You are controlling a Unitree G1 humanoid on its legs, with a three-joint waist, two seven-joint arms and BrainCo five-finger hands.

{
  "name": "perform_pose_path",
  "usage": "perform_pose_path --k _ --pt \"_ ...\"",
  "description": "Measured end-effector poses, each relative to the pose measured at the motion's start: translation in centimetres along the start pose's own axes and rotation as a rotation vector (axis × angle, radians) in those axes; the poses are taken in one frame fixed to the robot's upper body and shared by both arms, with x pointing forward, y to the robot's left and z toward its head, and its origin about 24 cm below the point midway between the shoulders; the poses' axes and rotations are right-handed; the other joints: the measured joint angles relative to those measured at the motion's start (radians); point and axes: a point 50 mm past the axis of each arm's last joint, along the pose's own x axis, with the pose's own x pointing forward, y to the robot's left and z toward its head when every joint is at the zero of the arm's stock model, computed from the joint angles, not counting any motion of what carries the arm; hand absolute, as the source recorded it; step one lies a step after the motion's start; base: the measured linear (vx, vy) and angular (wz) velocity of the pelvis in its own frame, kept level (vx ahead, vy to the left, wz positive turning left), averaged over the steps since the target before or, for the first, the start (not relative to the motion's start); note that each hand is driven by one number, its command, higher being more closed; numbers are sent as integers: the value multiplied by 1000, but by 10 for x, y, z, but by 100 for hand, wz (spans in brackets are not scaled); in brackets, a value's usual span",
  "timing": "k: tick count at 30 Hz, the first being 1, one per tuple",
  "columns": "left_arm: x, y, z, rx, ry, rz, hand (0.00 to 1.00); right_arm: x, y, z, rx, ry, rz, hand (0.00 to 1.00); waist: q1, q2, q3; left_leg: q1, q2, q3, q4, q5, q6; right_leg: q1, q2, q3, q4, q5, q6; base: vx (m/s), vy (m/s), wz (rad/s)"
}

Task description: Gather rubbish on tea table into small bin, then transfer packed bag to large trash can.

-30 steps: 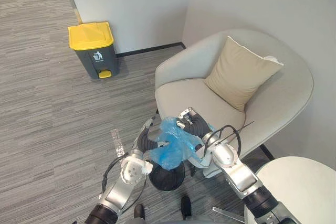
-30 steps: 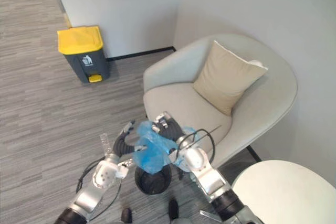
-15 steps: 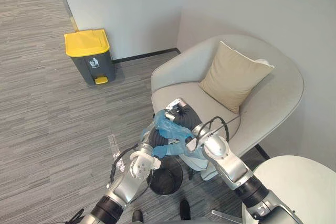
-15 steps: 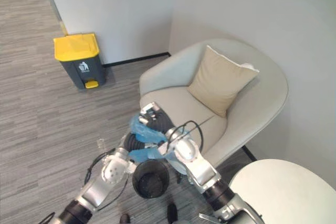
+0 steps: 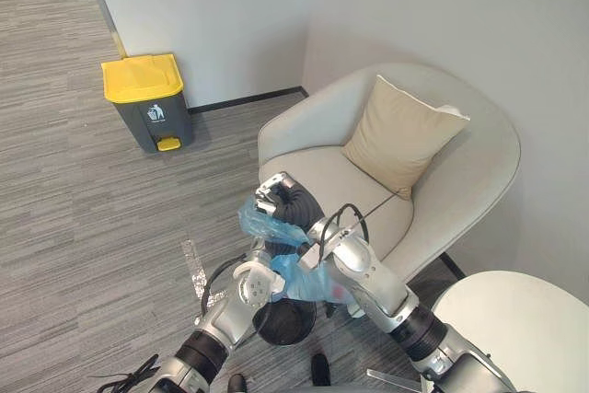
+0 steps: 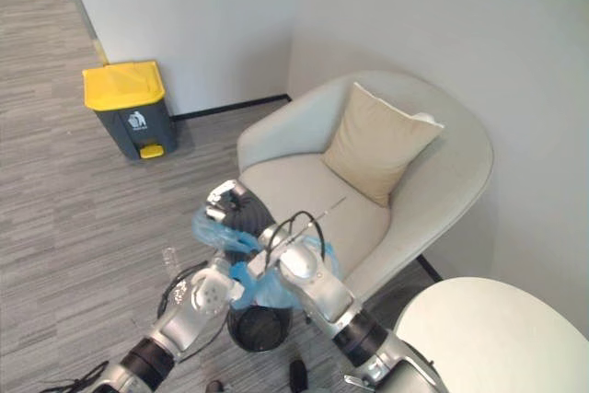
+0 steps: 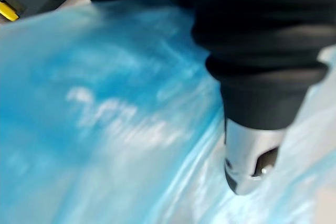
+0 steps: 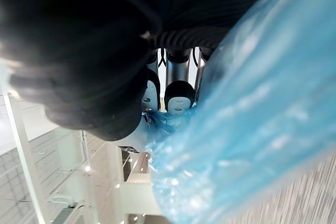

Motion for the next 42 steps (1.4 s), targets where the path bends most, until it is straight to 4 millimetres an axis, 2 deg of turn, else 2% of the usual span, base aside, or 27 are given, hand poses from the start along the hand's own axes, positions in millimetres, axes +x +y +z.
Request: perform_pose_path --k 1,2,8,18,24,29,34,35,42 --pt "1 0 -1 3 4 6 0 2 2 1 7 -4 11 100 0 0 0 0 1 0 0 0 0 0 1 0 1 0 0 0 0 0" --pt "2 0 -1 5 6 7 100 3 2 2 13 -5 14 100 0 0 0 0 1 0 0 0 0 0 1 0 1 0 0 0 0 0" --pt "5 -1 -5 16 34 16 100 8 8 5 77 -20 19 100 0 0 0 1 2 1 0 0 0 -1 3 2 2 0 -1 0 0 0" --pt "4 -4 -15 32 78 3 100 12 13 8 75 -31 42 100 -1 0 0 5 3 8 0 0 -1 -1 4 9 3 1 -2 0 0 0" --pt "3 2 -24 3 129 30 100 11 14 7 64 -29 47 100 -5 0 0 9 2 13 0 -1 -1 -1 5 18 4 1 -3 0 0 0" --pt "-4 2 -36 -50 195 44 100 2 14 -1 13 -14 40 100 -5 0 0 9 2 13 0 -1 -1 -1 4 18 5 1 -3 0 0 0" --pt "-14 4 -44 -115 245 74 100 -11 3 -9 -116 -2 -30 100 -6 0 0 10 1 13 0 -1 -1 0 3 18 8 -1 -1 0 0 0" --pt "-14 6 -42 -136 242 88 100 -15 0 -11 -153 9 -50 0 -6 0 0 13 1 13 -1 -1 -1 1 3 18 9 -2 0 0 0 0" --pt "-15 14 -34 -198 214 137 100 -32 -16 -19 -387 63 -126 0 -5 0 0 20 -1 19 -7 0 0 1 2 19 11 -4 3 0 0 -1"
